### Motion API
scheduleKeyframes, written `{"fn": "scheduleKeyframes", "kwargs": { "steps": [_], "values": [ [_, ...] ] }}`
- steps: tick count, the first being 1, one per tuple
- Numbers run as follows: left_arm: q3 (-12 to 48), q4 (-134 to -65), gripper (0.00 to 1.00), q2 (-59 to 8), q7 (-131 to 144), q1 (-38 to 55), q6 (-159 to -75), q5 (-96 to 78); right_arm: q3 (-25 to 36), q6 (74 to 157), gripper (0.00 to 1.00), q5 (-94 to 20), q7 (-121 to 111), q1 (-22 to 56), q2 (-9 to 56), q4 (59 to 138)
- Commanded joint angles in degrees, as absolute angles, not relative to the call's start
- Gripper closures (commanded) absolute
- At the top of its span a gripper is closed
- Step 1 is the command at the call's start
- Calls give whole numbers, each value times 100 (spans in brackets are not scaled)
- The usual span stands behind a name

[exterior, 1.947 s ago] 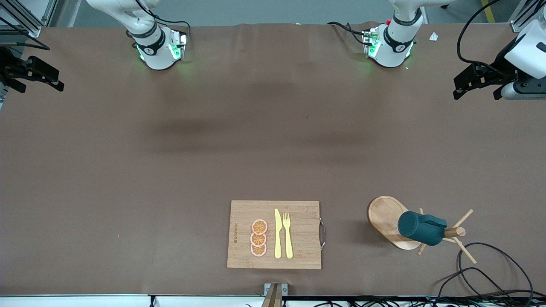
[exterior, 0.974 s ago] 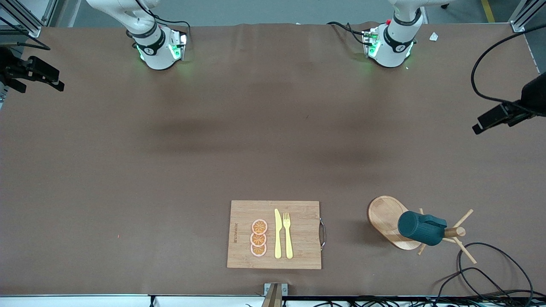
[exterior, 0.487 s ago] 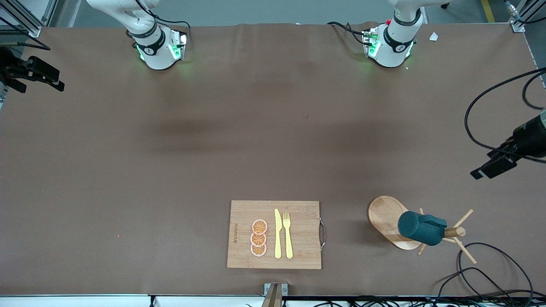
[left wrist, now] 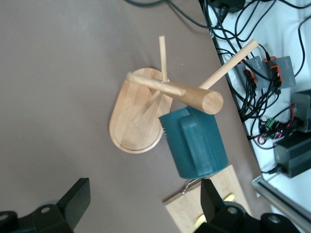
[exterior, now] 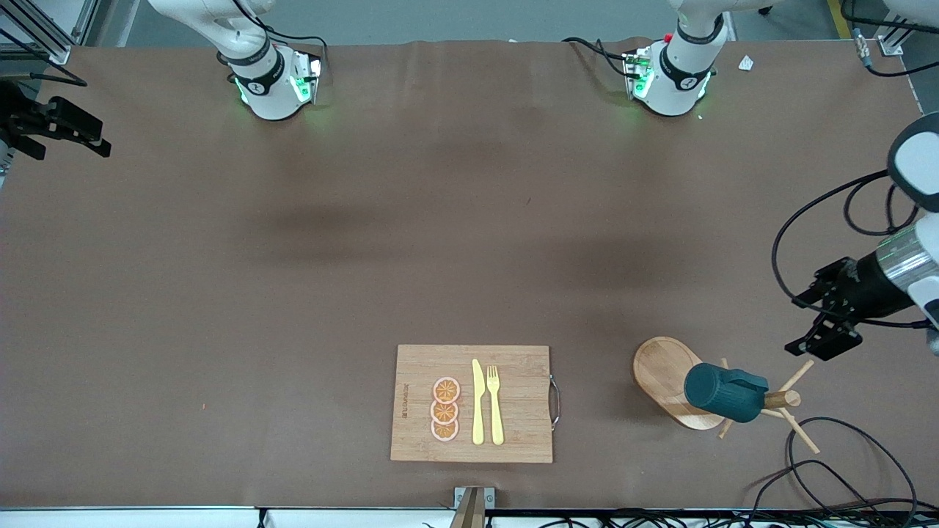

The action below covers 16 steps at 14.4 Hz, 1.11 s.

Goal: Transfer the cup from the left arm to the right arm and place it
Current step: 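Move the left gripper toward the teal mug on the wooden stand, then close the left gripper on the teal mug's body on the stand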

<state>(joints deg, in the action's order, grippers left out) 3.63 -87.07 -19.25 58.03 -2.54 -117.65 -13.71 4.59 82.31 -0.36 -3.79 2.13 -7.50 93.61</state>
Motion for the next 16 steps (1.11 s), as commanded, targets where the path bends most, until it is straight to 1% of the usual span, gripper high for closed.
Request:
{"fn": "scheduleKeyframes", "kwargs": {
  "steps": [1,6,8,16],
  "values": [
    [369,-8596,0,-2196,6379,-176,-12110,-1476,475,8244,0,-53,-316,264,-888,9483],
    [360,-8587,0,-2610,6934,-105,-12699,-2090,475,8244,0,-53,-316,264,-888,9483],
    [360,-8578,0,-2707,6970,-114,-12805,-2346,475,8244,0,-53,-316,264,-888,9483],
    [369,-8578,0,-2935,6970,-70,-13192,-2355,475,8244,0,-53,-325,264,-888,9483]
  ]
}}
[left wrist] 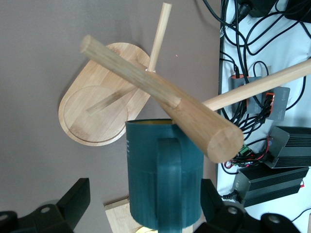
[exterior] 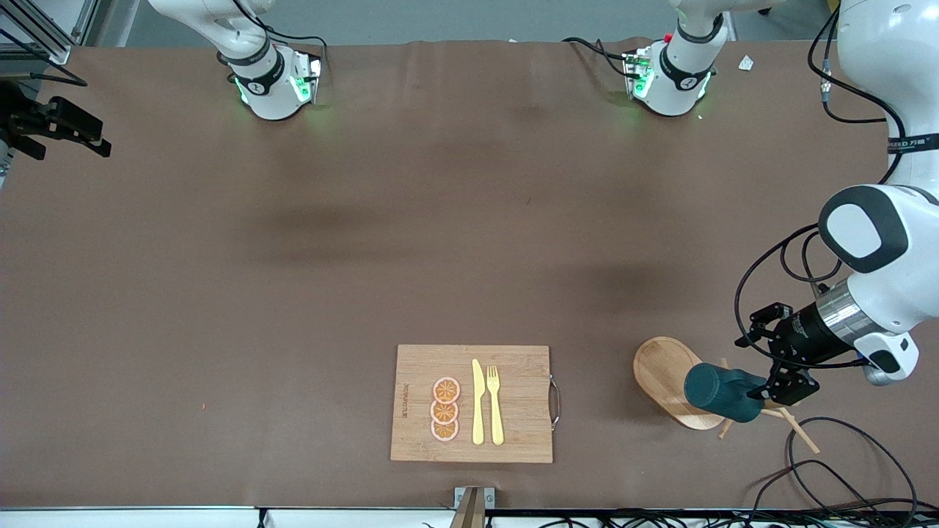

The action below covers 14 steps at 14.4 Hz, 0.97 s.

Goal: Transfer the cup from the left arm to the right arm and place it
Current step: 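Close the left gripper on the teal mug's body on the stand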

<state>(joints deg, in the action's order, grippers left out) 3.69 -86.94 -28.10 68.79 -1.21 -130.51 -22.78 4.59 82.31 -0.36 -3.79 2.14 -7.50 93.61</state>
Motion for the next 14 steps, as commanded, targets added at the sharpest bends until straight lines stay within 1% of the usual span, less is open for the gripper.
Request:
{"fn": "scheduleKeyframes", "kwargs": {
  "steps": [1,4,14],
  "values": [
    [369,-8578,0,-2996,6961,-62,-13288,-2355,475,8244,0,-53,-325,264,-888,9483],
    [369,-8578,0,-3085,6970,17,-13491,-2355,475,8244,0,-53,-325,264,-888,9483],
    [369,-8569,0,-3269,6961,79,-13772,-2355,475,8235,0,-53,-325,264,-896,9492]
  ]
}}
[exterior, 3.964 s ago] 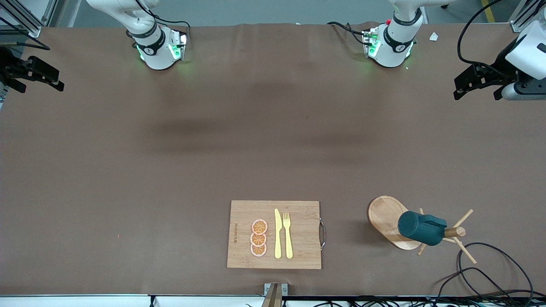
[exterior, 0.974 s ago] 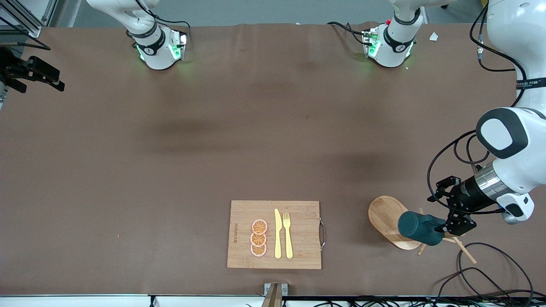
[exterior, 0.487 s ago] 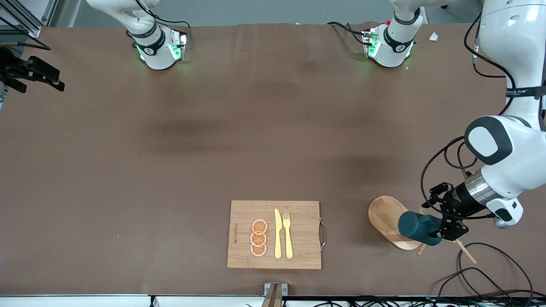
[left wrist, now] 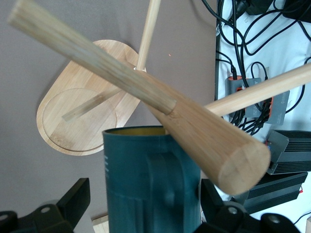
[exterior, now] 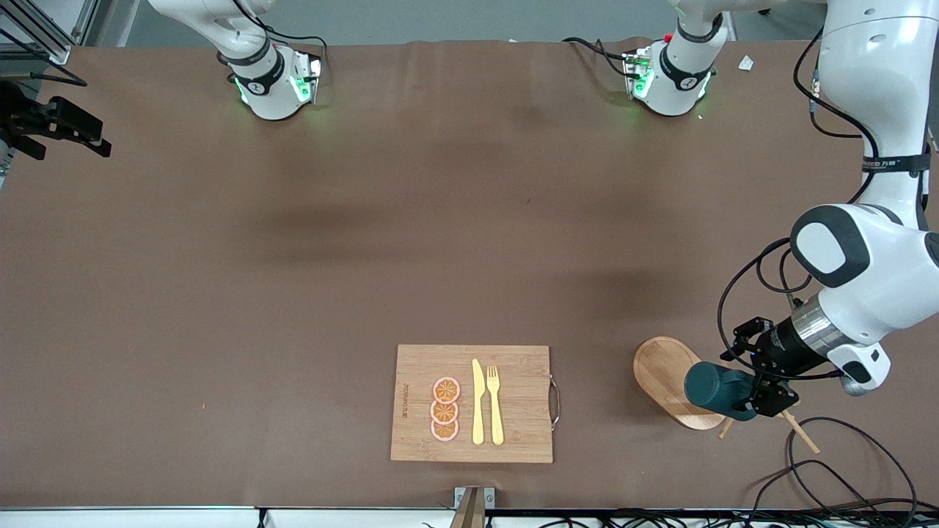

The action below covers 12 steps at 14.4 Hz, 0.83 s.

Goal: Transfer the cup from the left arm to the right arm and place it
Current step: 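Close the left gripper on the teal mug's body on the stand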

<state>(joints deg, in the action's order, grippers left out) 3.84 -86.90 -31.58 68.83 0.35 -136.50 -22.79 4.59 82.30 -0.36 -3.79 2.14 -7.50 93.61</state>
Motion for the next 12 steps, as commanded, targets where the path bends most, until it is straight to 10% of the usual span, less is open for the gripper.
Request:
{"fn": "scheduleKeyframes", "kwargs": {
  "steps": [1,12],
  "values": [
    [369,-8569,0,-3278,6961,88,-13799,-2355,475,8235,0,-53,-325,264,-888,9492],
    [378,-8569,21,-3340,6952,123,-13966,-2347,475,8244,0,-53,-325,264,-888,9492]
  ]
}}
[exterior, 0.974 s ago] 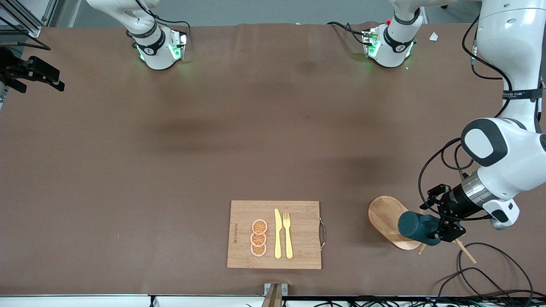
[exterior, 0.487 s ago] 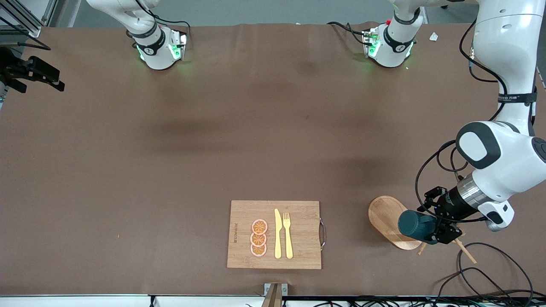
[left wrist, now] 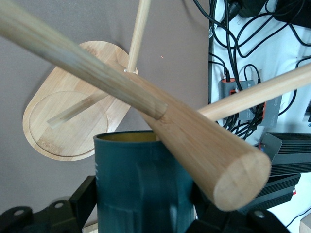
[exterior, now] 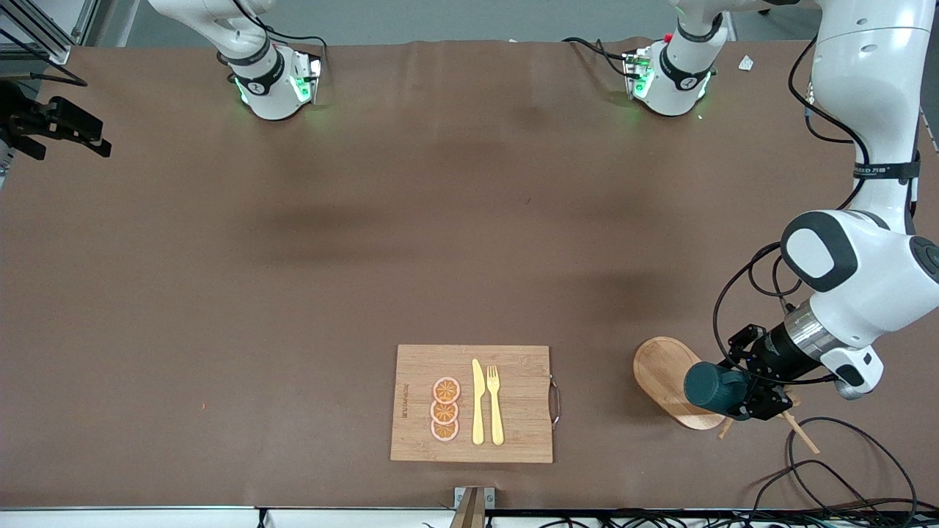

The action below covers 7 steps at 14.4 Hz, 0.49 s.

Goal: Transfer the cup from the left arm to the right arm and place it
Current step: 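Close the left gripper on the teal mug's body on the stand, then lift the teal mug off the stand with the left gripper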

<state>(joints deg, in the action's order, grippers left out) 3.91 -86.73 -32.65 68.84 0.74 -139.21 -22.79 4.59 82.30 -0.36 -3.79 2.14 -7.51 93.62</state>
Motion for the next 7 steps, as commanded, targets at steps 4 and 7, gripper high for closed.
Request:
{"fn": "scheduleKeyframes", "kwargs": {
  "steps": [4,7],
  "values": [
    [413,-8561,23,-3296,6952,114,-13966,-2338,475,8244,0,-53,-325,264,-888,9492],
    [422,-8561,24,-3270,6943,114,-13966,-2338,475,8244,0,-53,-316,264,-888,9492]
  ]
}}
